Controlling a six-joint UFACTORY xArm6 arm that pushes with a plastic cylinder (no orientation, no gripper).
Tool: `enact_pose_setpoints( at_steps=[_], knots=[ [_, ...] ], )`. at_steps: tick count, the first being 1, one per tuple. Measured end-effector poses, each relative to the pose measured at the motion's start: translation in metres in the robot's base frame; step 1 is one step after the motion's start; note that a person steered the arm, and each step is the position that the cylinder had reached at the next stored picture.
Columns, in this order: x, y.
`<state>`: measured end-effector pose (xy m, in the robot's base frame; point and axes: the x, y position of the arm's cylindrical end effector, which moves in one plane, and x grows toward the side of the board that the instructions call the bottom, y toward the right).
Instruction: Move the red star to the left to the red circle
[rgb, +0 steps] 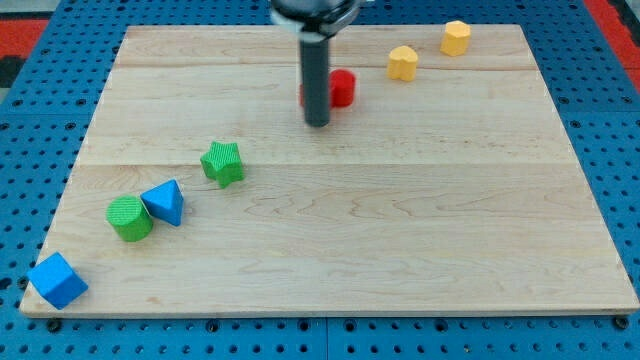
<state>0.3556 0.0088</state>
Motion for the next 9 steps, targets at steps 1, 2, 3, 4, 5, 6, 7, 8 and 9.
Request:
enact_pose_setpoints(
  at_steps=[1, 2, 3, 4, 5, 6, 7, 8, 9],
  knots=[
    [0.013, 0.025],
    [0.016, 0.024],
    [0.014, 0.024],
    [0.014, 0.024],
    [0.014, 0.024],
    [-0.003, 0.007],
    [-0.008, -0.008],
    [-0.009, -0.011],
    [-0.012, -0.013]
  ],
)
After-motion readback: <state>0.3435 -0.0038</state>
